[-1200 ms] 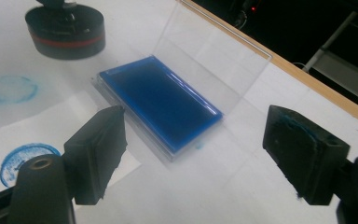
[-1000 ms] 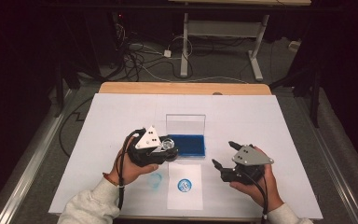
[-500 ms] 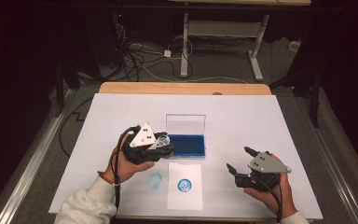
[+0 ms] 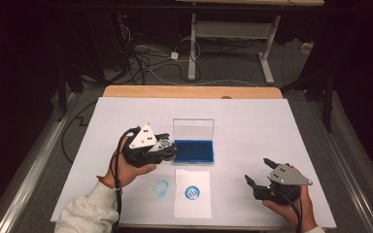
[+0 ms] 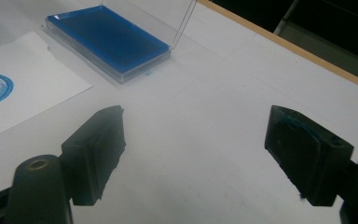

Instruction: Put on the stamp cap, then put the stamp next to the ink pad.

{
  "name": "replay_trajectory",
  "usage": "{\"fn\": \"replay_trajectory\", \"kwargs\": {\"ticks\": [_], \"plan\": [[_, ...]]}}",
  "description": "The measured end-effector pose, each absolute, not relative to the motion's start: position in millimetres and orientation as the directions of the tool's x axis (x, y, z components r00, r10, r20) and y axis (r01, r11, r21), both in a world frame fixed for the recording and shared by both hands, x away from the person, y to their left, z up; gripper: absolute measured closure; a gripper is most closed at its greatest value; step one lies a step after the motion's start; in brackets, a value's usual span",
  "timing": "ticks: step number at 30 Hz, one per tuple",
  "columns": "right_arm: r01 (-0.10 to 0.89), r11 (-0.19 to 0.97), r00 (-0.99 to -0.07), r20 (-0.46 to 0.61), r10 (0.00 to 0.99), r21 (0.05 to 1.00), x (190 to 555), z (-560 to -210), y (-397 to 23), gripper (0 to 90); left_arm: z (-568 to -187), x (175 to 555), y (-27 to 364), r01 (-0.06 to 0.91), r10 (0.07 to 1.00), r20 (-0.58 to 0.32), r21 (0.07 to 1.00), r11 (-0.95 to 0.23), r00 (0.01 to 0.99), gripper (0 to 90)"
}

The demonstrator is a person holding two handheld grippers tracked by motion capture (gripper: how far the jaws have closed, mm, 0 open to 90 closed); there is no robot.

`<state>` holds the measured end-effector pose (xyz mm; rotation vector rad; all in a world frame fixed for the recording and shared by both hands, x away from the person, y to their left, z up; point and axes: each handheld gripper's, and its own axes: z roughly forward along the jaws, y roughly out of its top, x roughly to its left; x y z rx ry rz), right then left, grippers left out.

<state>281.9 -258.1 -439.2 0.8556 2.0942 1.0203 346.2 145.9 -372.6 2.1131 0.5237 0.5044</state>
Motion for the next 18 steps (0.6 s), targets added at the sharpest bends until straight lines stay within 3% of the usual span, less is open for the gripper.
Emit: {"fn": "replay_trajectory", "kwargs": {"ticks": [18], "plan": [[0.268, 0.490, -0.596, -0.257, 0.761, 0.829, 283.7, -441.6, -254.4, 20.4, -376.0, 362.9, 161.4, 0.236, 0.591, 0.146, 0.821, -0.520, 0.793, 54.5]]}}
